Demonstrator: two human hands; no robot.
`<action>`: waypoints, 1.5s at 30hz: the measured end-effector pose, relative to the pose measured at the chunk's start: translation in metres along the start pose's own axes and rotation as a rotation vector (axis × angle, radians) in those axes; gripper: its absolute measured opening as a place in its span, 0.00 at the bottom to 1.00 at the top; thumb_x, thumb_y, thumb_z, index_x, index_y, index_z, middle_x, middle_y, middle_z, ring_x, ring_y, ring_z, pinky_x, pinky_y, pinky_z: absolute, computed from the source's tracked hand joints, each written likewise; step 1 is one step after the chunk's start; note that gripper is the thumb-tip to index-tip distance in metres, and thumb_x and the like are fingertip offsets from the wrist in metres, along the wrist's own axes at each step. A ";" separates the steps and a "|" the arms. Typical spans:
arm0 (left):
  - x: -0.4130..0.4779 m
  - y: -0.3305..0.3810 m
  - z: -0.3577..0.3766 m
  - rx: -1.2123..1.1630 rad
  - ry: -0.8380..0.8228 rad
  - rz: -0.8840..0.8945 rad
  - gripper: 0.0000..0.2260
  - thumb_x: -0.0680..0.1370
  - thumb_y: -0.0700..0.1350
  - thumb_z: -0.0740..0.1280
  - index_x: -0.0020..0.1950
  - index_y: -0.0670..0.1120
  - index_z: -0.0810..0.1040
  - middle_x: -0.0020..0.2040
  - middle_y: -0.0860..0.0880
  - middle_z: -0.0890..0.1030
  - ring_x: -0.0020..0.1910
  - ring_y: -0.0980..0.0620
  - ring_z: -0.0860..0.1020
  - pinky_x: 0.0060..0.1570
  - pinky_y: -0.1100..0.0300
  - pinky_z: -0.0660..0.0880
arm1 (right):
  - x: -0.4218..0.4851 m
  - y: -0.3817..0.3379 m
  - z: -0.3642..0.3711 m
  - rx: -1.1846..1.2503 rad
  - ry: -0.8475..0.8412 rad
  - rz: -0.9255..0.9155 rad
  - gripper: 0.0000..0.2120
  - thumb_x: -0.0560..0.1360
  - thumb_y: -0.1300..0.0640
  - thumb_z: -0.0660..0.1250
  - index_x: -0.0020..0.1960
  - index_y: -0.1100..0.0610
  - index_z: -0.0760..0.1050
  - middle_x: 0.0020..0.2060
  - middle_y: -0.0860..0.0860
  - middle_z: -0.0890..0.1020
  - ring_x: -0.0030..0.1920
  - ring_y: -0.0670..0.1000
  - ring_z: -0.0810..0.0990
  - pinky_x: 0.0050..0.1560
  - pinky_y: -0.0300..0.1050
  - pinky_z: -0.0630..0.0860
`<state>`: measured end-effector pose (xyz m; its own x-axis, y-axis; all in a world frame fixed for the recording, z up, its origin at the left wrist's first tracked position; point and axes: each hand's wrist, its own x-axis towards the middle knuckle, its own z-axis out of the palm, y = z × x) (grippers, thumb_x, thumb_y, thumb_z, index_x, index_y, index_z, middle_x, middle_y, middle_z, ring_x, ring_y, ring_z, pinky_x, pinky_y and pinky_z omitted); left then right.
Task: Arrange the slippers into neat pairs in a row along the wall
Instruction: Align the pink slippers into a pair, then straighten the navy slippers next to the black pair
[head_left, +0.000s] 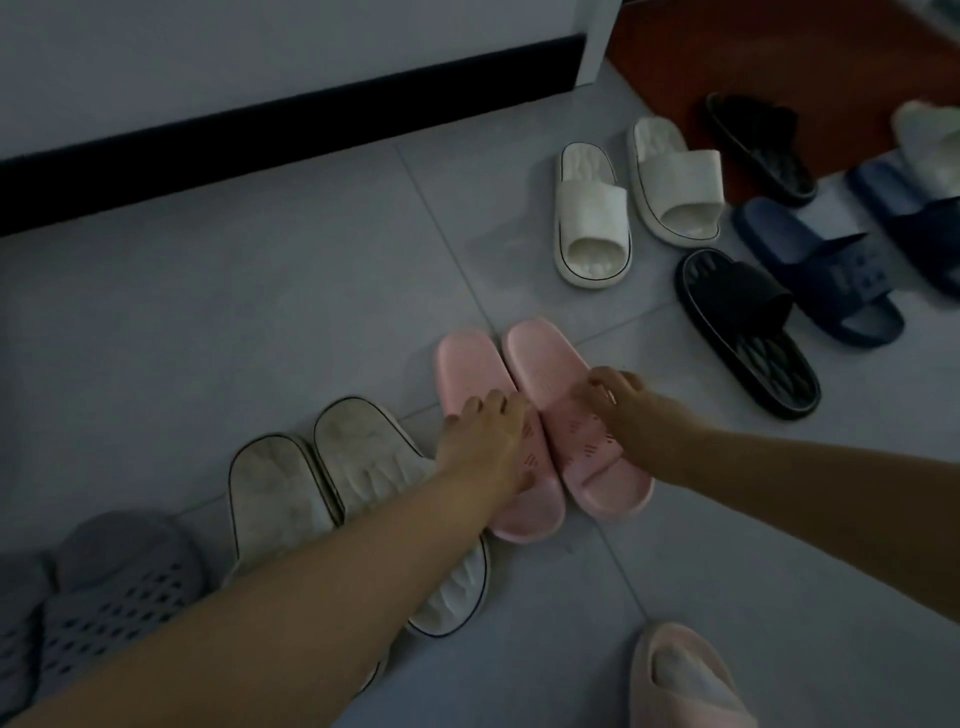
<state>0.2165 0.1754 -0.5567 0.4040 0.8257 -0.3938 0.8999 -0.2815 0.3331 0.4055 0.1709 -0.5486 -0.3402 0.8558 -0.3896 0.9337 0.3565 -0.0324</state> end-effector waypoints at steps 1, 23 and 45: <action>0.001 -0.001 -0.001 -0.038 -0.013 0.001 0.31 0.71 0.53 0.70 0.69 0.48 0.62 0.65 0.47 0.69 0.62 0.44 0.70 0.57 0.49 0.70 | -0.001 0.000 0.001 0.030 0.001 0.023 0.36 0.65 0.72 0.65 0.68 0.51 0.59 0.65 0.54 0.61 0.61 0.64 0.74 0.40 0.54 0.80; 0.009 0.018 -0.046 -0.543 -0.129 0.093 0.33 0.75 0.38 0.66 0.76 0.47 0.54 0.74 0.48 0.65 0.68 0.48 0.70 0.64 0.61 0.67 | -0.085 0.076 -0.140 0.153 -0.337 0.277 0.33 0.74 0.57 0.65 0.72 0.40 0.52 0.63 0.47 0.68 0.49 0.47 0.75 0.46 0.41 0.73; 0.246 0.133 -0.080 -0.236 0.099 -0.397 0.45 0.70 0.41 0.73 0.77 0.52 0.46 0.77 0.44 0.51 0.74 0.44 0.61 0.73 0.52 0.60 | 0.195 0.350 -0.064 0.504 0.105 0.155 0.47 0.65 0.56 0.76 0.75 0.54 0.51 0.72 0.55 0.57 0.69 0.65 0.62 0.65 0.59 0.67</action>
<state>0.4229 0.3803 -0.5405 0.0078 0.8928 -0.4503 0.9151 0.1752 0.3631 0.6593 0.4864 -0.5766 -0.1795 0.9263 -0.3312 0.9025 0.0211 -0.4301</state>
